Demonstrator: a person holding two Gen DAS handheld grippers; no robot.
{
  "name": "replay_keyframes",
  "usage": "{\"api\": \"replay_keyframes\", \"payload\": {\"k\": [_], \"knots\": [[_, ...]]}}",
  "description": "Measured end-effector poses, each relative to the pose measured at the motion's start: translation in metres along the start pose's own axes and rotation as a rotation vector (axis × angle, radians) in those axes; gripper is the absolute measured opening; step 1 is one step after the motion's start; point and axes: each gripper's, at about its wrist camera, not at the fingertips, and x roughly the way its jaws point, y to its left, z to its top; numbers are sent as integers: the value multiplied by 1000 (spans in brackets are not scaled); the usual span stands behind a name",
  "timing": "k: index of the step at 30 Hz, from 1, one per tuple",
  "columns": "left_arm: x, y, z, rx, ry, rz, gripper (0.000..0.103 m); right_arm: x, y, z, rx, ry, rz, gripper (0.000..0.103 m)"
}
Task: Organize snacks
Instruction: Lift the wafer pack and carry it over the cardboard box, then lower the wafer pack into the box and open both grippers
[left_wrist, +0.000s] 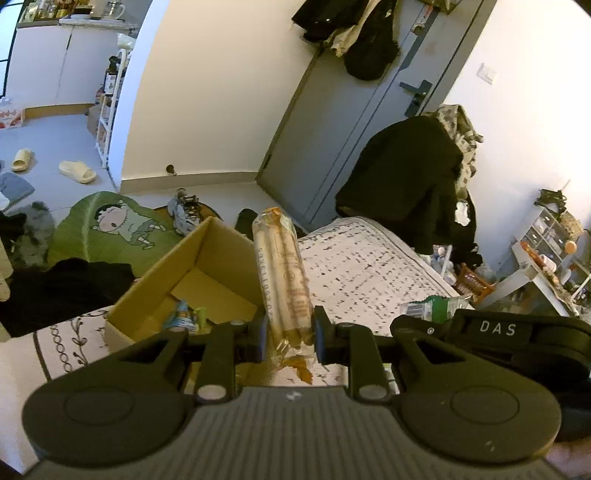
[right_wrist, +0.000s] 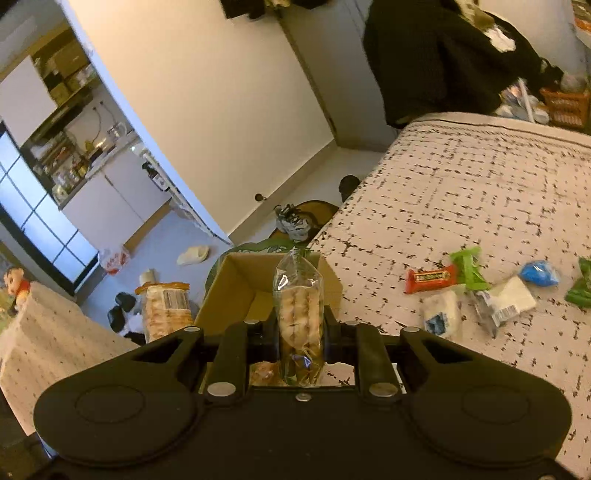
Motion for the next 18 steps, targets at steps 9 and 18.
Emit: {"api": "replay_keyframes", "payload": {"k": [9,18], "knots": [[13,28,3,-31,30,39,22,26,18,-3,-14,37,9,19],[32,51,4,-59,72,63,22,57,27,-5,3,75,27,19]]}}
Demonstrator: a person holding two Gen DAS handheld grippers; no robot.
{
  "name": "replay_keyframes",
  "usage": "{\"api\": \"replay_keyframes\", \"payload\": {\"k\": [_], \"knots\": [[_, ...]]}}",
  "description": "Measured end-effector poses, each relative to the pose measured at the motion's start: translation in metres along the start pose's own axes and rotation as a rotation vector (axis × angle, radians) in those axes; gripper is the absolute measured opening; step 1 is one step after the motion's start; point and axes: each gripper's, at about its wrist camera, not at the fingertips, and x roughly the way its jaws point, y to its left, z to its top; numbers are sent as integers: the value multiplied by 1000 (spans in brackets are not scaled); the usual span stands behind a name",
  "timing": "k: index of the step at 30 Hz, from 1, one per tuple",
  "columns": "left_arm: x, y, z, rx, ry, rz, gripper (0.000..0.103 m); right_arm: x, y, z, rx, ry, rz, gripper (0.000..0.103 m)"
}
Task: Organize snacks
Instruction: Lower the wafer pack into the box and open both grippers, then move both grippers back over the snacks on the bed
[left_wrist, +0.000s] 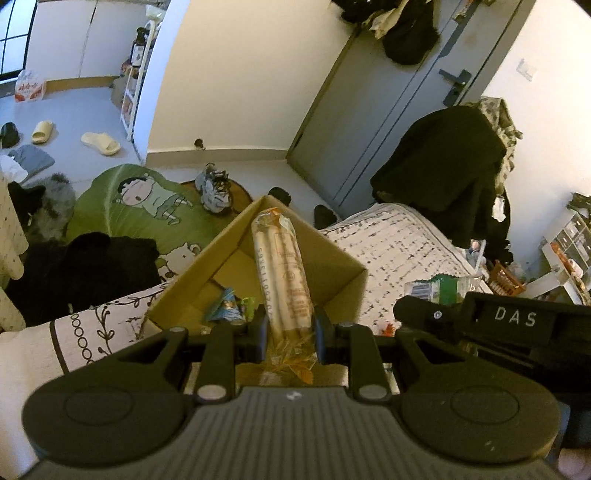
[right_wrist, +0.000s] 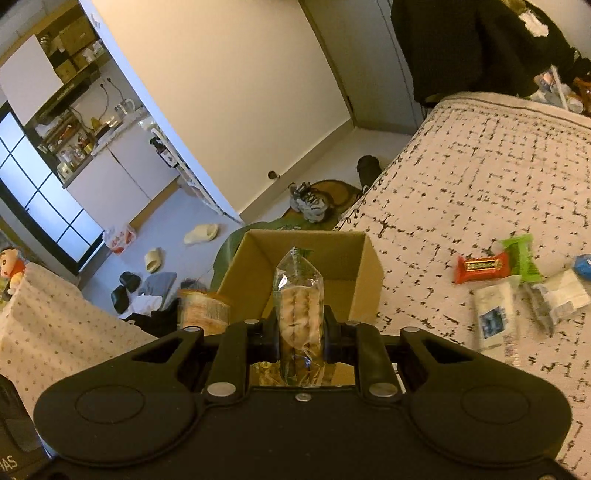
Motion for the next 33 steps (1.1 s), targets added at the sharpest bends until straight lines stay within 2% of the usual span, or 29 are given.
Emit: {"api": "replay_keyframes", "payload": {"k": [11,14,15,19,23,26,30,33], "knots": [[17,23,9,-57,26,43,26,21,5,-4,-7,36,12,20],[18,26,10,-65,37,55,29,17,3,-4,-15,-28,31,39],[17,26,11,-65,39,58,31,16,2,-3,-12,-37,19,53],[12,22,11,-42,37,82,35,5,-6,-1,15,-49,2,54],[1,21,12,-47,31,98,52,-10,-8,2,26,-70,-3,55],[-7,17,14,-28,21,105,58,-20,-9,1,15,-72,-11,61],[-17,9,13,8,12,130,76,-30,-8,-2,-40,-55,-58,67],[-21,7,12,2,23,128,77,-42,-8,-4,-86,-51,-87,79]]}}
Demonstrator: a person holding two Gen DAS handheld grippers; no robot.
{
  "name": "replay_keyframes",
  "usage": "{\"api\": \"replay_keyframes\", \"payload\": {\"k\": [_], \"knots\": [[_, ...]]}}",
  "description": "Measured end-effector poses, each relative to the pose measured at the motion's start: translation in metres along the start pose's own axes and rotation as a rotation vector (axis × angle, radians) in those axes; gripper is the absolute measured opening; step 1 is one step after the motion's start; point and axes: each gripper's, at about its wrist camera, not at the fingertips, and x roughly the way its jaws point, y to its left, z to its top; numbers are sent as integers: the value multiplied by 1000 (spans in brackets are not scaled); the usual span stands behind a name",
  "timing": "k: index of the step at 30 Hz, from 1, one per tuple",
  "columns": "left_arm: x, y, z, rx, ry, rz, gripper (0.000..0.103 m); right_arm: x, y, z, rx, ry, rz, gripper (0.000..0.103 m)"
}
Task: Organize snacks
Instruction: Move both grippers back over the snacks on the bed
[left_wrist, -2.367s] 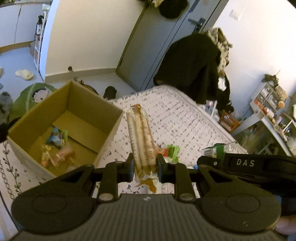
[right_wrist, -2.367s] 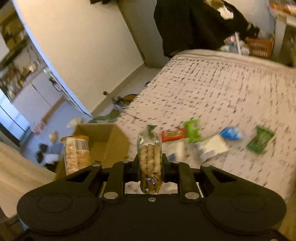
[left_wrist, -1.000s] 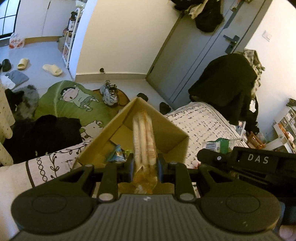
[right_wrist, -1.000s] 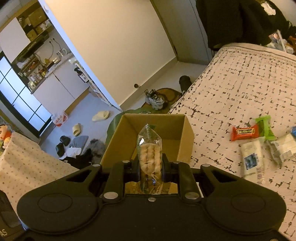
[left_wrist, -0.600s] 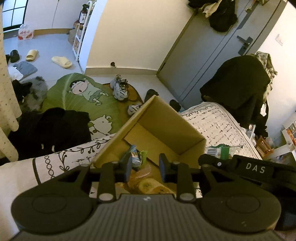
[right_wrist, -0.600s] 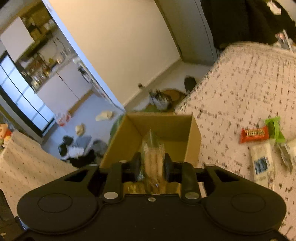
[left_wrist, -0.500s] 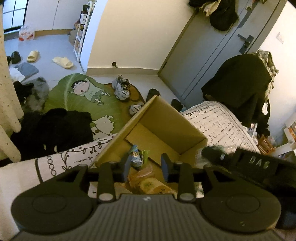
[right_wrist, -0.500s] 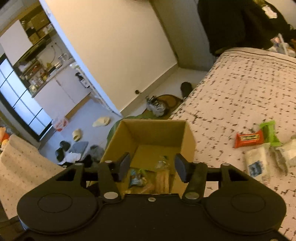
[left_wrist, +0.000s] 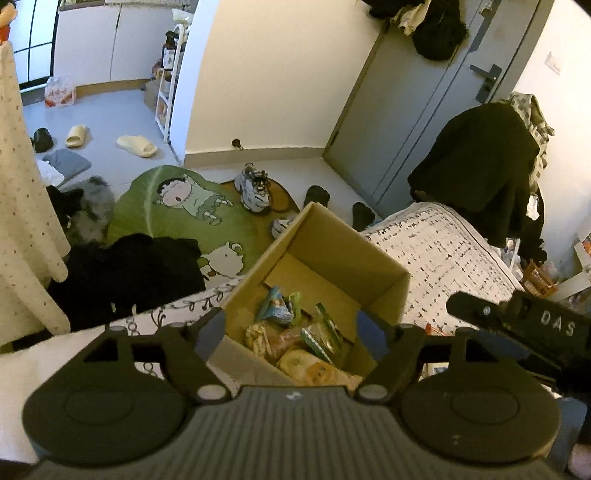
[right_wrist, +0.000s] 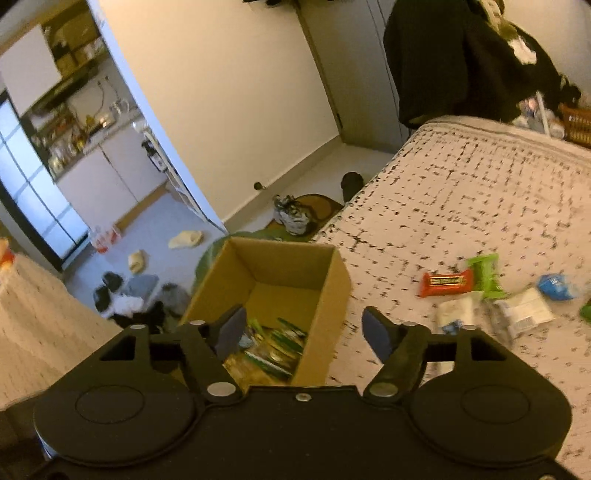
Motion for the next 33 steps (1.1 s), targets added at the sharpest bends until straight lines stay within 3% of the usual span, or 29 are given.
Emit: {"api": "replay_keyframes", "payload": {"k": [10,13,23,33], "knots": [[-23,-11,-7,34,-22,-14,94,-42,-20,-1,-55,-53,-37,103],[-29,-16,-8,40,-28,-38,103,-52,-33,-7,-60,-71,-56,103],[-42,-38,-22,21,-47,-85,103,-78,-65,-11,-34,-100,-139,103],[-56,-71,-35,98,-59,-143,103,-98,-95,-19,0,-113,-191,103]]}}
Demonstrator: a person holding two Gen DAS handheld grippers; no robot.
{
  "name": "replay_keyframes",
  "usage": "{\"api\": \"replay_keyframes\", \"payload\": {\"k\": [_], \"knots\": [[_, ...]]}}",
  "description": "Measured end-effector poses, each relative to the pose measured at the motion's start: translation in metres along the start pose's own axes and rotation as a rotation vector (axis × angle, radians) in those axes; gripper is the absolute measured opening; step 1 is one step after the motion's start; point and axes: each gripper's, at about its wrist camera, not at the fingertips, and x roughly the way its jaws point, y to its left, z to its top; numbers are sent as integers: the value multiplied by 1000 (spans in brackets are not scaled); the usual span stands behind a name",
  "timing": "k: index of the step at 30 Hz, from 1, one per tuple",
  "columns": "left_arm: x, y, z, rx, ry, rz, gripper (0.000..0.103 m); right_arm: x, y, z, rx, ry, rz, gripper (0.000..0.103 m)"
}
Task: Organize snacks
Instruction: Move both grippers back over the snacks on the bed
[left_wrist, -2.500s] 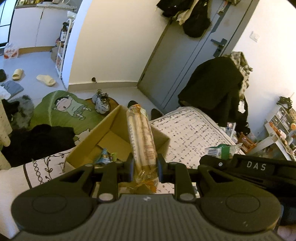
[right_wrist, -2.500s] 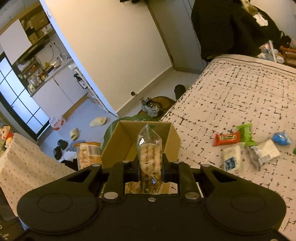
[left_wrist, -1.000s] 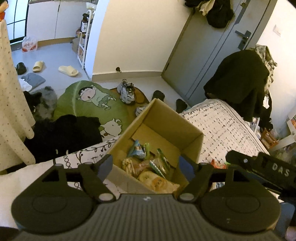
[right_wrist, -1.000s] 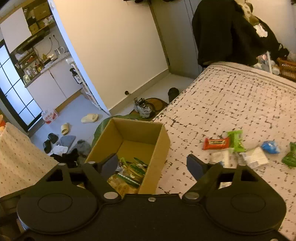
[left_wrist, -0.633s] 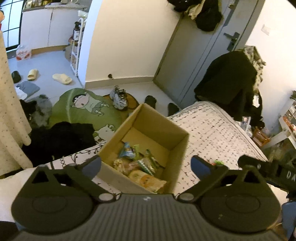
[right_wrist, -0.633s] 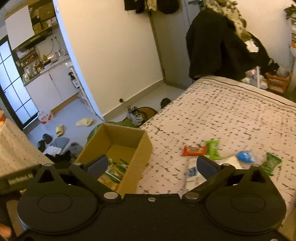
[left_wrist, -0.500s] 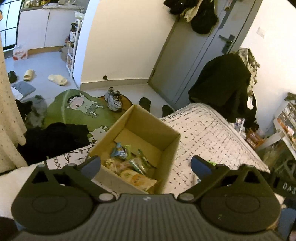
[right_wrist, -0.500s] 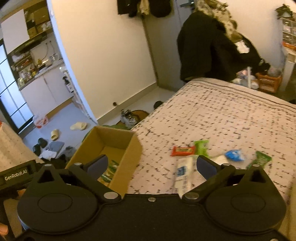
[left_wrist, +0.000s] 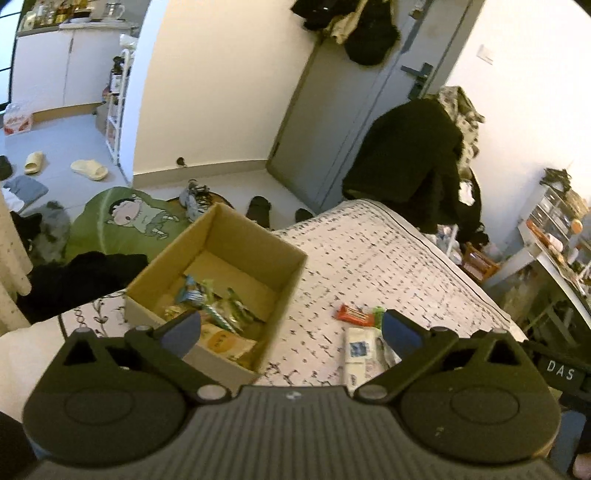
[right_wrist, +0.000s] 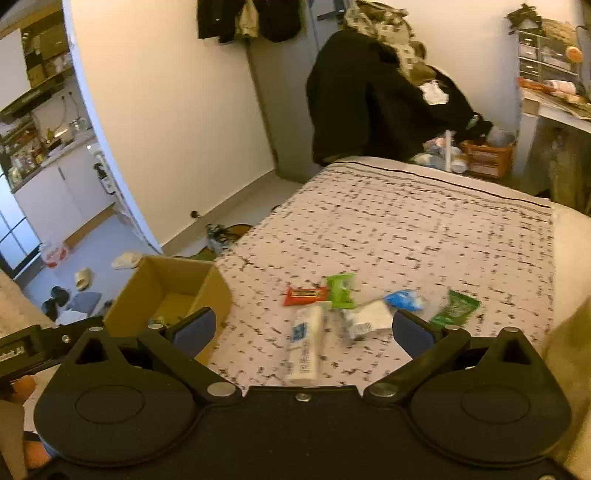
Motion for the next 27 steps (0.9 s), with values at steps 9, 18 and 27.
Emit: {"api": "replay_keyframes", "payload": {"k": [9,18,27], "knots": [[4,-27,-12,47,51,7,103,-3,-25,-5,14,19,-41,103],[15,-44,-20,48,97,28,102,-2,-46,-10,42,42,-88,103],[34,-58,-31,65,138,23,102,3,-56,-13,53,62,-119,103]]}}
